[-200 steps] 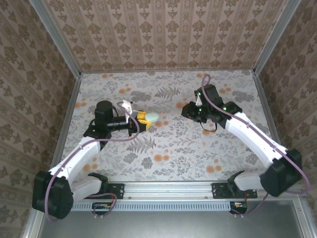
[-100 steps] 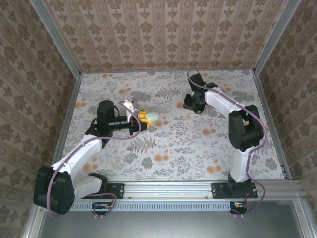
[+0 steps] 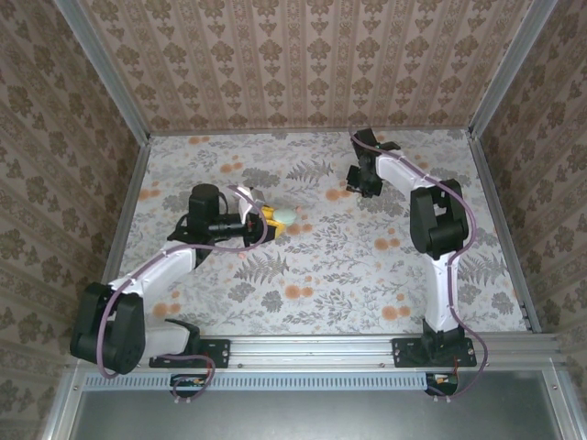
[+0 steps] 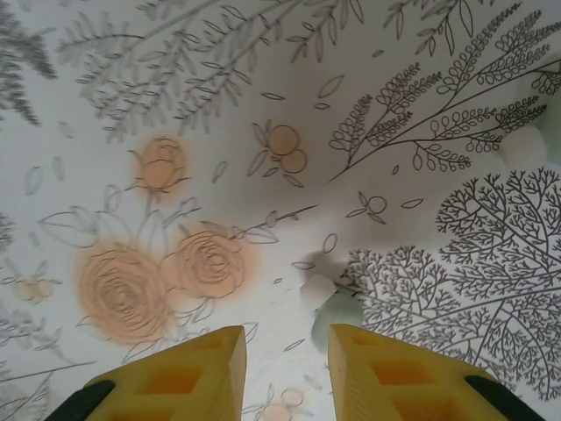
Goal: Insert wireless bluetooth earbuds into charging case
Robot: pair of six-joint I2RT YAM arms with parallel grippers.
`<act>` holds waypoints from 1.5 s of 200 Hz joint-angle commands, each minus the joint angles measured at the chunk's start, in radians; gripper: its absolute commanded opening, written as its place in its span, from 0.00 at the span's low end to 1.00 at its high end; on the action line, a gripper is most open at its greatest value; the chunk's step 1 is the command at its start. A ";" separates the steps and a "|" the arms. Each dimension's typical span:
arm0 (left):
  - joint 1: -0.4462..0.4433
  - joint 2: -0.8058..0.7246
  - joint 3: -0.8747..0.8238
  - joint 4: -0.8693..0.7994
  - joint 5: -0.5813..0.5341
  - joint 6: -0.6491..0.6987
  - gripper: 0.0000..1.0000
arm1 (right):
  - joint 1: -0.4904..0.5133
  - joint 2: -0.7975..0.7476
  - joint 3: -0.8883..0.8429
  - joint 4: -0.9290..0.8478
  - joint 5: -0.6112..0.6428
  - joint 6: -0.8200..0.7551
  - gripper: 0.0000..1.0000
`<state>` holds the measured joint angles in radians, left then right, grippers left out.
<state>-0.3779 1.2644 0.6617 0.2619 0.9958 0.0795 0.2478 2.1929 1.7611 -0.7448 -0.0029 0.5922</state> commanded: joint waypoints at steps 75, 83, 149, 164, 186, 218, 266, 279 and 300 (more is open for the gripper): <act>0.008 0.020 0.032 0.040 0.036 -0.024 0.02 | -0.016 0.084 0.035 -0.032 0.007 -0.086 0.28; 0.007 0.019 0.032 0.042 0.037 -0.028 0.01 | -0.018 0.081 0.028 -0.029 0.008 -0.092 0.27; 0.008 -0.005 0.030 0.035 0.033 -0.036 0.02 | -0.018 -0.003 -0.023 -0.042 0.028 -0.117 0.32; 0.007 -0.007 0.029 0.034 0.033 -0.037 0.01 | -0.019 -0.026 -0.026 -0.039 0.045 -0.127 0.32; 0.007 -0.009 0.025 0.033 0.033 -0.037 0.01 | -0.023 -0.016 -0.002 -0.044 0.052 -0.146 0.33; 0.007 -0.015 0.020 0.034 0.032 -0.037 0.02 | -0.030 0.042 0.059 -0.054 0.041 -0.168 0.37; 0.008 -0.039 -0.012 0.055 0.014 -0.036 0.02 | -0.031 0.114 0.095 -0.033 -0.035 -0.188 0.35; 0.008 -0.036 -0.014 0.059 0.016 -0.039 0.01 | -0.026 0.116 0.088 -0.024 -0.072 -0.203 0.32; 0.008 -0.035 -0.002 0.043 0.027 -0.040 0.01 | -0.013 0.101 0.050 0.005 -0.124 -0.235 0.26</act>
<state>-0.3779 1.2461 0.6613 0.2924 1.0008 0.0525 0.2192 2.2910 1.8374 -0.7601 -0.0303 0.4088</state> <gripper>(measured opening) 0.335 0.284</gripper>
